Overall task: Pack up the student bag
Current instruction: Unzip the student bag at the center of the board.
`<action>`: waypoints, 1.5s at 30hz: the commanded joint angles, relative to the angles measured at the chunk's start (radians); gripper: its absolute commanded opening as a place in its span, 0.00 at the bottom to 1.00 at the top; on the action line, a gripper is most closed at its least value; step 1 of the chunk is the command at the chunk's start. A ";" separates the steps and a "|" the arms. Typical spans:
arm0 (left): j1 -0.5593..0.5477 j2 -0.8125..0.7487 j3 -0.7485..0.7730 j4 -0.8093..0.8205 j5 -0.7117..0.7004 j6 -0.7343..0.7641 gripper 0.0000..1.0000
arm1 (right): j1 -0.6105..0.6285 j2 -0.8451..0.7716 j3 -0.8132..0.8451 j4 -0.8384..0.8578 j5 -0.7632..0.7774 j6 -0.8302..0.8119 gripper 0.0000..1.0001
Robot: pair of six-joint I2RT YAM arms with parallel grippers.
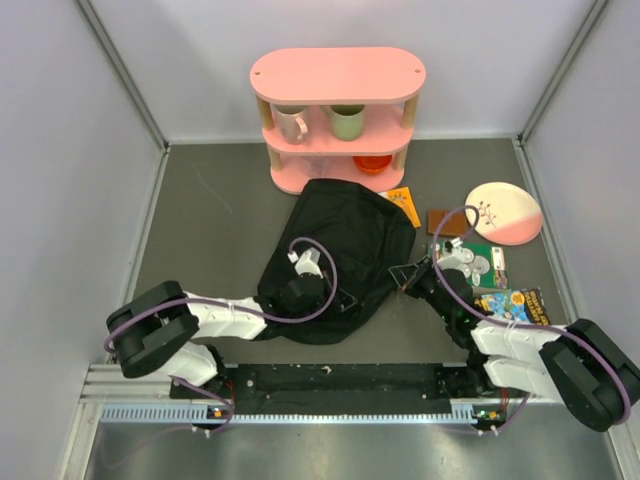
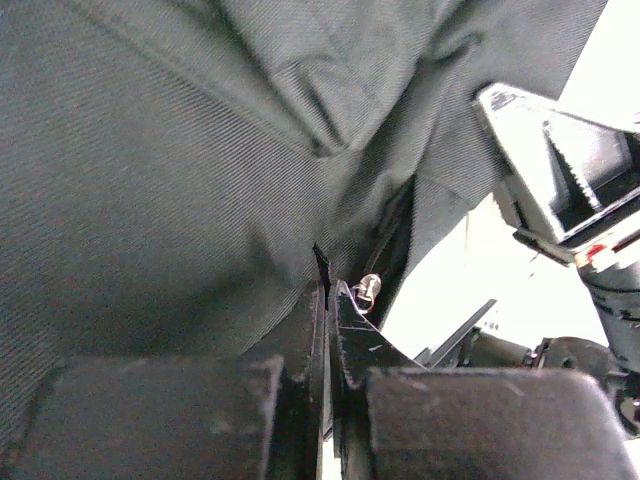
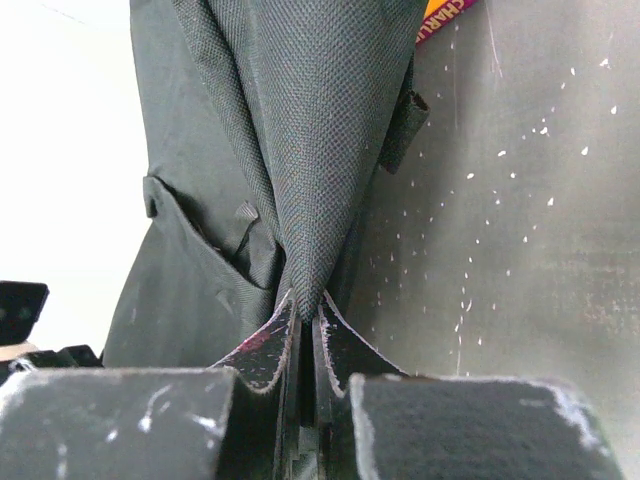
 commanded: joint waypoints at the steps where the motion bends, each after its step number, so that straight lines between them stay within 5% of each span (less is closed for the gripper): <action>1: 0.004 -0.020 -0.079 -0.044 0.024 0.022 0.00 | -0.005 0.032 -0.044 0.254 0.140 0.049 0.00; 10: -0.014 -0.032 -0.079 -0.091 0.077 0.035 0.00 | 0.009 0.097 -0.093 0.375 0.187 0.077 0.00; 18: -0.014 -0.219 -0.095 -0.269 0.071 0.130 0.00 | 0.009 0.150 -0.049 0.322 0.206 0.052 0.00; 22: -0.014 -0.276 -0.049 -0.341 0.048 0.175 0.00 | 0.009 0.112 -0.001 0.222 0.120 0.029 0.36; 23: -0.014 -0.277 -0.041 -0.362 0.036 0.178 0.00 | 0.007 0.090 0.012 0.172 0.097 0.023 0.57; 27: -0.014 -0.270 -0.009 -0.375 0.018 0.189 0.00 | 0.007 -0.101 0.112 -0.214 0.084 -0.038 0.83; 31: -0.014 -0.251 0.006 -0.373 -0.002 0.186 0.00 | 0.010 -0.272 0.168 -0.544 -0.073 -0.028 0.85; 35: -0.016 -0.241 0.029 -0.373 0.002 0.201 0.00 | 0.050 -0.317 0.158 -0.641 -0.202 0.110 0.75; 45: -0.016 -0.262 0.043 -0.419 0.021 0.252 0.00 | 0.347 -0.153 0.258 -0.627 -0.092 0.271 0.72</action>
